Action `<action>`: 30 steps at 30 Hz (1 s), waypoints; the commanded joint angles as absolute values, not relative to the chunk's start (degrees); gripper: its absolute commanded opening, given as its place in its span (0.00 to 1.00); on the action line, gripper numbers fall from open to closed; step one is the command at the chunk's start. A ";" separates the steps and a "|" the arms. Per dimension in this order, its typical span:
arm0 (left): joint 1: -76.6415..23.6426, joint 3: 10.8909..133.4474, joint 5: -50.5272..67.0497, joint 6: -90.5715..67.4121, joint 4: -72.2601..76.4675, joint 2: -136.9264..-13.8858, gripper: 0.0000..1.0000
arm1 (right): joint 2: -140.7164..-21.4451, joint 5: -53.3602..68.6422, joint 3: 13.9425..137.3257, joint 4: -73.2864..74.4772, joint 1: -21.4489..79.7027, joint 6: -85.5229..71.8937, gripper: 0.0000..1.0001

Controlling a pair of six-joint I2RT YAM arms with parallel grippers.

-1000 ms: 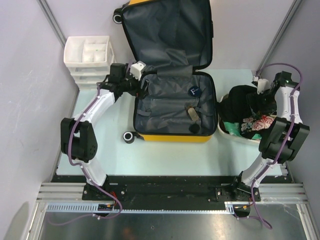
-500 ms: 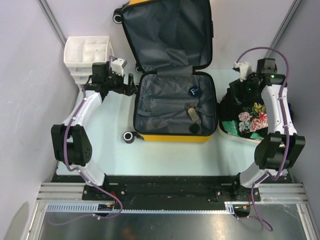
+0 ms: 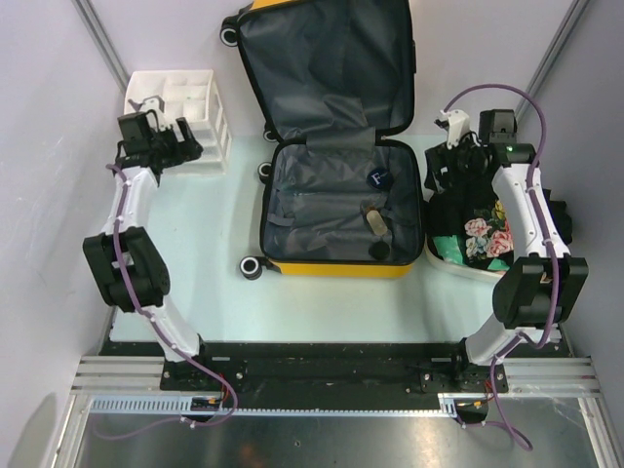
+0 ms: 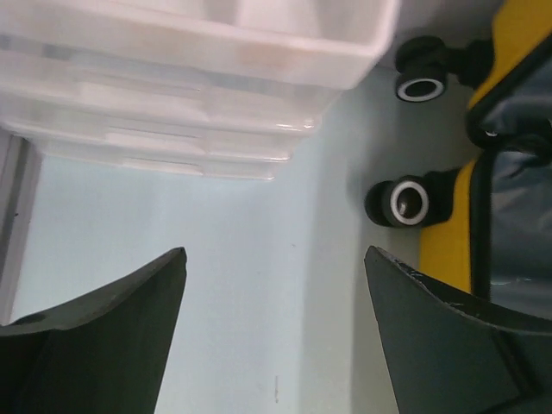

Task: Open, take out, and arrange the luggage

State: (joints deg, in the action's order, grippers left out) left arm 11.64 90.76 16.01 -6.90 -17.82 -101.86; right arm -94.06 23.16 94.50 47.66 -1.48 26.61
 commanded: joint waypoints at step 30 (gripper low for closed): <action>16.26 122.18 14.94 -0.18 -6.94 -125.77 0.54 | -93.34 19.95 96.77 46.67 3.52 24.43 0.82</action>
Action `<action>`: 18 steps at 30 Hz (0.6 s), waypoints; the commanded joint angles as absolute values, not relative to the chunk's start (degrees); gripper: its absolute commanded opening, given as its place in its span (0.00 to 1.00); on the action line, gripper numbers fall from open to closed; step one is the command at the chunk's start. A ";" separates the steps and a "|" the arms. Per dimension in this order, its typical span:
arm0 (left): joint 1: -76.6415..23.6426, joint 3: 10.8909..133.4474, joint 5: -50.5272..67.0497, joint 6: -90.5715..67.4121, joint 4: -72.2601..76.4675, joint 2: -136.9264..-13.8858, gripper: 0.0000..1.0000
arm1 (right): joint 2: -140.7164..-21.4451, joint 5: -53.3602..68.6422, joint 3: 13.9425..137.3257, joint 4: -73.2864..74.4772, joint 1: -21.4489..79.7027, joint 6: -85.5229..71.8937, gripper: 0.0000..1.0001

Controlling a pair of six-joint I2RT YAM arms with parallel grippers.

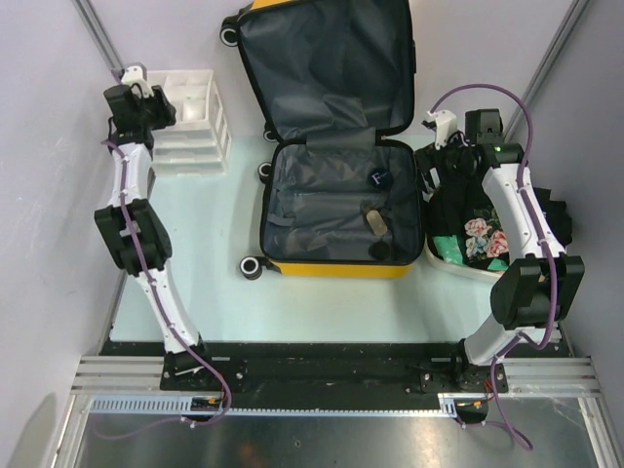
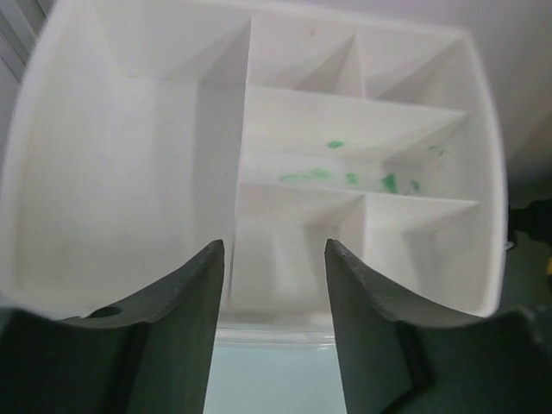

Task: Open, take out, and arrange the luggage

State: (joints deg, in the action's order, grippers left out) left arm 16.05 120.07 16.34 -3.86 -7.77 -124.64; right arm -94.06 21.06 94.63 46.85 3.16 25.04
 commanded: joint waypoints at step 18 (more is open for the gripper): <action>16.17 105.84 18.98 0.35 -8.44 -105.85 0.00 | -94.65 23.29 97.29 43.86 3.60 22.95 0.82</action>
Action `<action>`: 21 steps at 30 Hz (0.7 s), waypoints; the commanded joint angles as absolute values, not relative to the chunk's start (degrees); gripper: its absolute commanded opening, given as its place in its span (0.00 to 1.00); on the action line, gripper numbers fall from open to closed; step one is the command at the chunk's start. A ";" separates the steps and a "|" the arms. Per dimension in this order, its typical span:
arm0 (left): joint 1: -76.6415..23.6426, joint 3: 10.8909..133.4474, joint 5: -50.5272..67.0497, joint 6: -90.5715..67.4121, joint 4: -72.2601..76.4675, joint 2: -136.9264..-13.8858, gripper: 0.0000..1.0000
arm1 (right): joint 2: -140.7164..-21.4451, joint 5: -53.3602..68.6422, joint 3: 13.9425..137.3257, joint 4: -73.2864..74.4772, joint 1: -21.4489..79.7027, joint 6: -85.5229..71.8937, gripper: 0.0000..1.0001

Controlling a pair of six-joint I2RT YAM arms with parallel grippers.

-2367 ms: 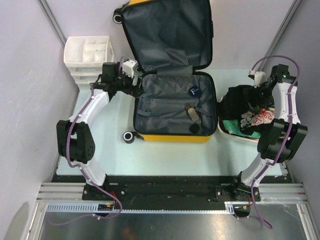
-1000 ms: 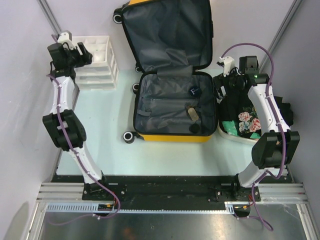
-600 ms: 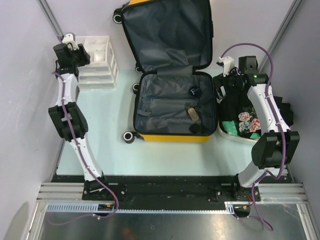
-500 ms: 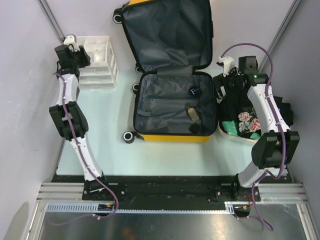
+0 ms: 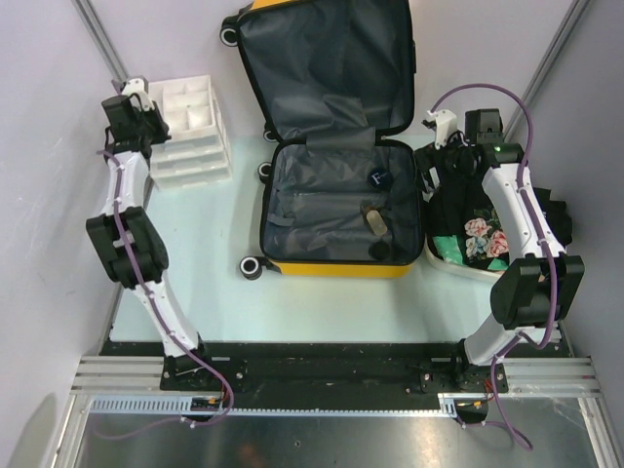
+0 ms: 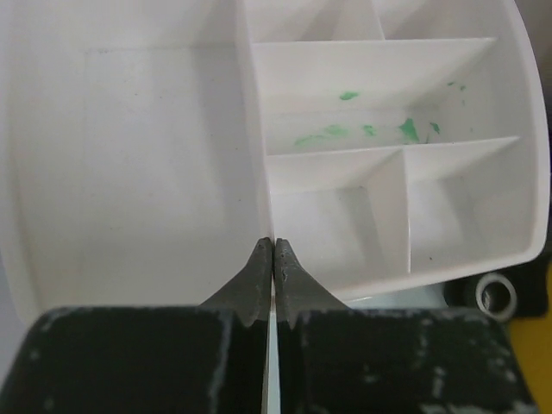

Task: Open, take out, and arrange the luggage

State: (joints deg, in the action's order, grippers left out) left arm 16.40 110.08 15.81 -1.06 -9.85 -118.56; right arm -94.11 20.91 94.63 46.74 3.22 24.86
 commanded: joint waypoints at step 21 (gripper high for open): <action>16.17 81.03 21.09 5.97 -11.07 -81.39 0.79 | -102.03 22.95 92.37 45.69 16.34 18.90 0.77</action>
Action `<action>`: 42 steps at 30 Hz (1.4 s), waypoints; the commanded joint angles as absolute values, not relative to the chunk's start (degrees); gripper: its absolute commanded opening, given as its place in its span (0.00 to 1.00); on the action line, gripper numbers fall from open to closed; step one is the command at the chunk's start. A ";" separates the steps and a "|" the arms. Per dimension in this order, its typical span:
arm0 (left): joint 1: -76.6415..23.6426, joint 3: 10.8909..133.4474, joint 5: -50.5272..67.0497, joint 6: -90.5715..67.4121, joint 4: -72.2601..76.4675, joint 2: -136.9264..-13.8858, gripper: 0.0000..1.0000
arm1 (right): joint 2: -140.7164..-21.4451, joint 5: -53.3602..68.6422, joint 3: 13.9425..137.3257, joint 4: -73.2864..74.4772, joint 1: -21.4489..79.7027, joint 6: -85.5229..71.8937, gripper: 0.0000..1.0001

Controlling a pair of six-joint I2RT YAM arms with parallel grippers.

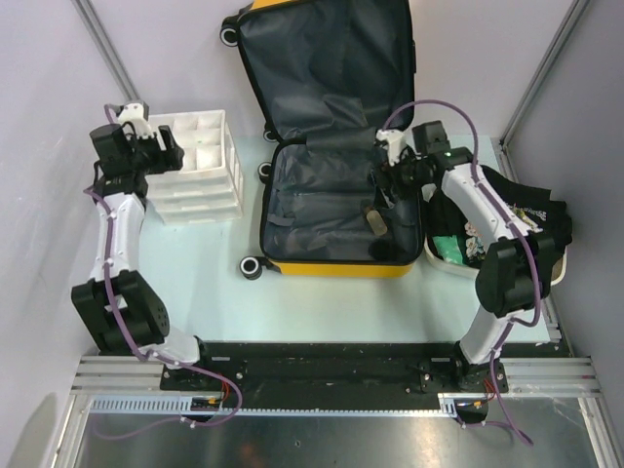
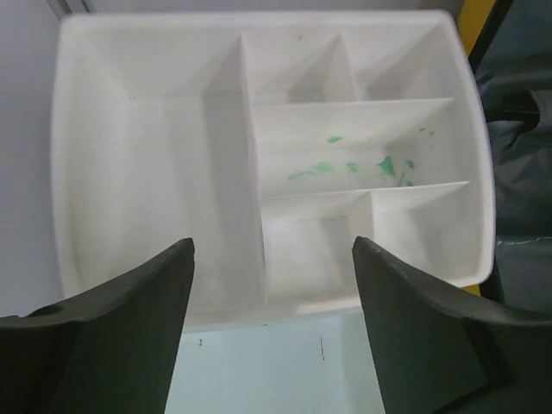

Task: Open, take out, and arrange the luggage

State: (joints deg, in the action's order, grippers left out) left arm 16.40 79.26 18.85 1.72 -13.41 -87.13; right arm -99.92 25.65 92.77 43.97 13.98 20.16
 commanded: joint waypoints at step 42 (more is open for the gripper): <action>2.12 74.62 40.07 0.35 -11.87 -73.21 0.90 | -101.70 38.67 93.26 20.06 15.82 4.93 0.00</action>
